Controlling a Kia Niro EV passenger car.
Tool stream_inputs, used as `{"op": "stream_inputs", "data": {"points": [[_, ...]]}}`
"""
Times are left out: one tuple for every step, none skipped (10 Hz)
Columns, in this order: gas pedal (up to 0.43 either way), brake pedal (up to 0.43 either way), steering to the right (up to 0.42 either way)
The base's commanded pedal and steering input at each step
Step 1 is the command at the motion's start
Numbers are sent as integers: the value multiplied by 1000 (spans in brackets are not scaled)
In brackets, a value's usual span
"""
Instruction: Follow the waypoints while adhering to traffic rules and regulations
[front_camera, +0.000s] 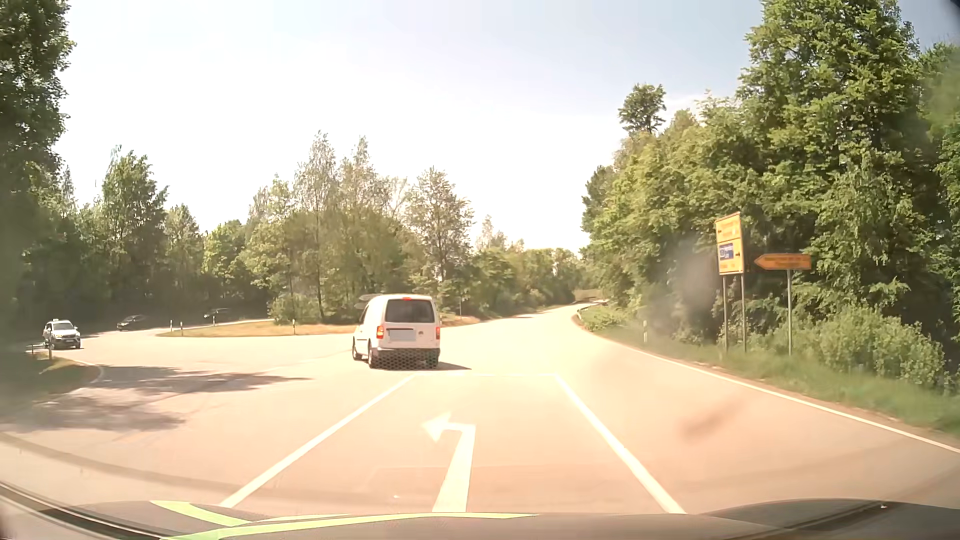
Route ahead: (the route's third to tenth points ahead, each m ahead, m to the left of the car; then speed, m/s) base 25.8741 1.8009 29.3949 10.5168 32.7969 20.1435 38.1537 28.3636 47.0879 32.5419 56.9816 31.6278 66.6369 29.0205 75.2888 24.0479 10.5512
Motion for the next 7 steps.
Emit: {"op": "stream_inputs", "data": {"points": [[0,220,2],[0,220,-9],[0,213,-19],[0,207,-30],[0,195,-41],[0,189,-50],[0,159,-63]]}}
